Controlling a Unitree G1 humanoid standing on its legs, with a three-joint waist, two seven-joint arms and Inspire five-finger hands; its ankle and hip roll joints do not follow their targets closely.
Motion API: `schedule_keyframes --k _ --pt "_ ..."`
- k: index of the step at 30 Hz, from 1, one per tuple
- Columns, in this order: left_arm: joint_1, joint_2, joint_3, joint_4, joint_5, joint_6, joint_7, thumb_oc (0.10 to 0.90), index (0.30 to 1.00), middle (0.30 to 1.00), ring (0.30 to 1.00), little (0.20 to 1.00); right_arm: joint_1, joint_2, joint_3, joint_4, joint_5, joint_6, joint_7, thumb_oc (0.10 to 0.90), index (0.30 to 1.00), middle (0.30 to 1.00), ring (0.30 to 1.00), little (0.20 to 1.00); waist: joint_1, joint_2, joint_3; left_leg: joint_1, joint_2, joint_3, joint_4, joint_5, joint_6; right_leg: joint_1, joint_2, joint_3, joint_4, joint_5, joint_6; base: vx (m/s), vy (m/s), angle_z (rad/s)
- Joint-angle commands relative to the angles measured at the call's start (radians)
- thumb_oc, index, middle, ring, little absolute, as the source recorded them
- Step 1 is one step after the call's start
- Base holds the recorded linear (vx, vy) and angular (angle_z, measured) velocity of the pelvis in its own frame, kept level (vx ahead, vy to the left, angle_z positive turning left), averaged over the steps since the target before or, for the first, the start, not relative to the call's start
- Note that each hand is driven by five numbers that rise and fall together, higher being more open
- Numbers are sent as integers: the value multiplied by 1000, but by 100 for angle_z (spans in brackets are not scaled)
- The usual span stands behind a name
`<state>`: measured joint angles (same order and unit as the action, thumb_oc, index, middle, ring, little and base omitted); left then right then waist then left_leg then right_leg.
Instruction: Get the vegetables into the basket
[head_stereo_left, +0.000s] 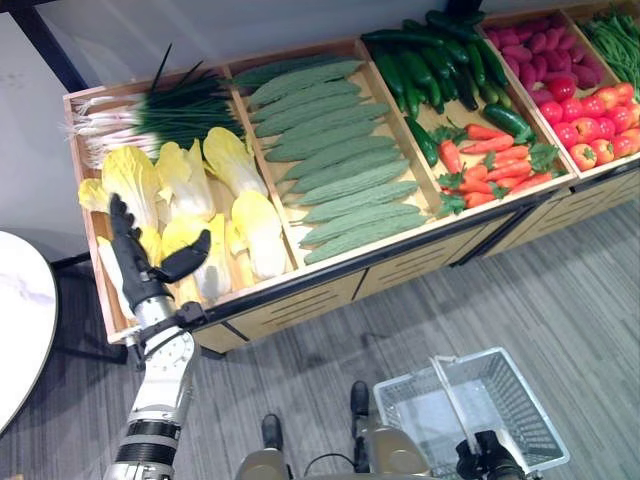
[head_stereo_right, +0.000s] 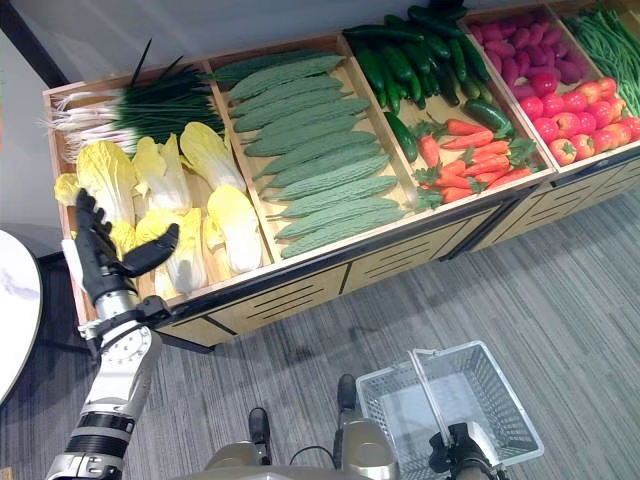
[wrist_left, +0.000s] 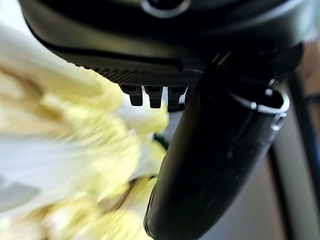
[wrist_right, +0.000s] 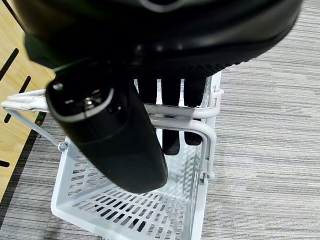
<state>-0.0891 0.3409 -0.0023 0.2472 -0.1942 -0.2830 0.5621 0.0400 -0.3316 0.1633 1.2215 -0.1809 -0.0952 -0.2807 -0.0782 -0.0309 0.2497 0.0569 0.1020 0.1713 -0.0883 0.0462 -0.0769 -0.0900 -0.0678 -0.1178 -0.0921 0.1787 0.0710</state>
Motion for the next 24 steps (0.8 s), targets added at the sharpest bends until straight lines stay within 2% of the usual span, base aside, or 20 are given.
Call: schedule_keyframes --k 1,5,11,14,15,17,18,20,21,24 --pt "-85 81 34 -43 120 -32 18 900 1000 1000 1000 1000 -8 -15 38 11 0 -17 -31 400 300 300 300 300 -12 -45 -28 -2 26 -36 1 -26 -46 57 -84 27 12 -80 113 2 -5 -8" --pt "-83 98 7 4 213 10 43 900 1000 1000 1000 1000 -15 -10 35 31 6 -15 -43 400 300 300 300 300 -13 -44 -25 -3 27 -33 1 -27 -45 53 -83 31 13 -79 113 3 -5 -2" --pt "-55 143 24 50 449 100 117 900 1000 1000 1000 1000 -11 -4 32 34 -1 -24 -60 400 300 300 300 300 -11 -47 -26 -2 30 -25 1 -29 -48 50 -79 36 14 -83 114 5 -4 -1" --pt "-32 155 4 118 555 187 108 900 1000 1000 1000 1000 -22 -7 29 46 -5 -17 -63 400 300 300 300 300 -7 -40 -24 -4 32 -26 1 -30 -46 48 -78 34 16 -86 112 0 0 0" --pt "-35 154 -15 188 585 218 102 900 1000 1000 1000 1000 -27 -8 32 44 -7 -17 -63 400 300 300 300 300 -12 -40 -24 -3 33 -24 1 -29 -46 47 -78 37 17 -85 112 0 0 0" --pt "-35 159 -32 253 616 269 60 900 1000 1000 1000 1000 -31 -13 29 42 -9 -11 -55 400 300 300 300 300 -15 -36 -25 -1 34 -18 1 -30 -46 44 -75 41 17 -86 112 0 0 0" --pt "-35 161 -35 261 622 275 49 900 1000 1000 1000 1000 -32 -16 30 43 -12 -9 -53 400 300 300 300 300 -15 -36 -26 -1 35 -17 1 -31 -46 44 -75 41 17 -86 111 22 24 -11" --pt "-61 157 -42 393 625 318 35 900 1000 1000 1000 1000 -37 -24 42 28 -24 -4 -44 400 300 300 300 300 -27 -38 -28 -1 37 -7 1 -29 -47 39 -73 49 18 -84 111 8 26 -20" --pt "-108 139 -58 517 596 334 43 900 1000 1000 1000 1000 -46 -26 54 30 -33 -3 -38 400 300 300 300 300 -37 -40 -30 0 39 2 1 -29 -48 33 -70 58 19 -83 110 2 31 -14" --pt "-180 121 -59 627 503 334 49 900 1000 1000 1000 1000 -66 -32 82 24 -43 3 -32 400 300 300 300 300 -51 -43 -32 -2 40 12 1 -29 -48 18 -65 74 23 -80 109 -1 29 -15"
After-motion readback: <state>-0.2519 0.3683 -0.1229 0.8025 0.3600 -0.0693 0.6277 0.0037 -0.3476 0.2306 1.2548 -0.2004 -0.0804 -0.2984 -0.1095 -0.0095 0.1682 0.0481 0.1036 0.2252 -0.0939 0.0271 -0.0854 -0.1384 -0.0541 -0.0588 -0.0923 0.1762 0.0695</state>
